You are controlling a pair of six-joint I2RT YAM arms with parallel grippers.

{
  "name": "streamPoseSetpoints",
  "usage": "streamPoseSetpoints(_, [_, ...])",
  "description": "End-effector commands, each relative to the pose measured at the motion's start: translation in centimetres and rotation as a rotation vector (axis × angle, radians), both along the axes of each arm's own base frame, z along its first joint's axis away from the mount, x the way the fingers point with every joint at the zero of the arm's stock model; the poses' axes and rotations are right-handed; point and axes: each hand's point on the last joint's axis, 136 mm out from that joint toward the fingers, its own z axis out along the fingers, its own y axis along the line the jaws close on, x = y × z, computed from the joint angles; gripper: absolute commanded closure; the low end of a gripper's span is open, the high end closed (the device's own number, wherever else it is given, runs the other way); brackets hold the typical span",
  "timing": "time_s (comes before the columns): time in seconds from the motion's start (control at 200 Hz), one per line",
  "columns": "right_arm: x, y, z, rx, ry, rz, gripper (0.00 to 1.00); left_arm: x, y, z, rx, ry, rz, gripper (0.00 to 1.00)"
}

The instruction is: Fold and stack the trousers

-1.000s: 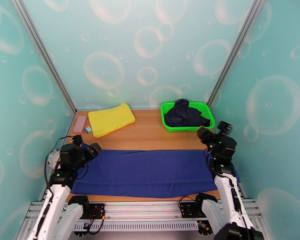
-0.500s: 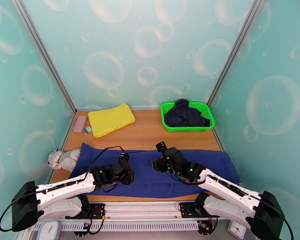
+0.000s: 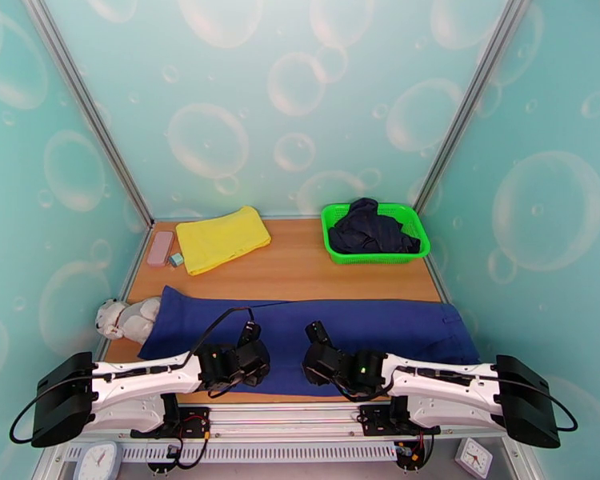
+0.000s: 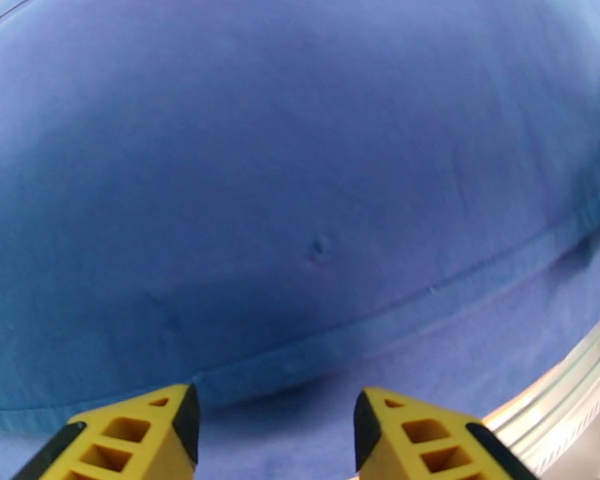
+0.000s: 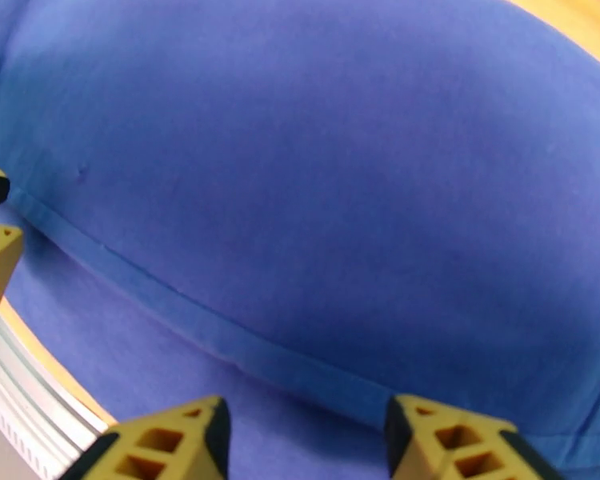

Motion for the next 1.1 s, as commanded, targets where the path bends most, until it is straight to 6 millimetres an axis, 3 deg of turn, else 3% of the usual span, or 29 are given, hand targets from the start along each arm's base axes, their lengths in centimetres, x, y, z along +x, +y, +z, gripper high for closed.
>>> streamPoseSetpoints(0.0, [0.4, -1.1, -0.6, -0.059, -0.018, -0.054, 0.44, -0.6, 0.3, -1.2, 0.046, 0.02, -0.023, 0.44])
streamPoseSetpoints(0.525, [1.1, -0.3, -2.6, -0.177, -0.004, -0.031, 0.52, -0.5, -0.1, 0.0, -0.03, -0.02, -0.022, 0.45])
streamPoseSetpoints(0.66, [1.3, -0.3, -2.4, -0.172, -0.01, -0.037, 0.67, -0.5, 0.0, 0.3, -0.058, -0.027, -0.013, 0.45])
streamPoseSetpoints(0.755, [1.5, -0.6, -2.1, -0.156, -0.013, -0.05, 0.88, -0.2, 0.3, 0.5, -0.064, -0.04, -0.001, 0.45])
streamPoseSetpoints(0.83, [1.6, -0.6, -1.8, -0.135, -0.016, -0.05, 0.94, 0.0, 0.4, 0.9, -0.072, -0.058, -0.001, 0.45])
streamPoseSetpoints(0.925, [1.5, -0.6, -1.4, -0.115, -0.019, -0.042, 0.92, 0.5, 0.3, 1.5, -0.088, -0.088, -0.012, 0.47])
streamPoseSetpoints(1.095, [0.5, 0.0, -1.0, -0.067, -0.003, 0.022, 0.7, 1.3, -1.2, 2.0, -0.089, -0.163, -0.088, 0.56])
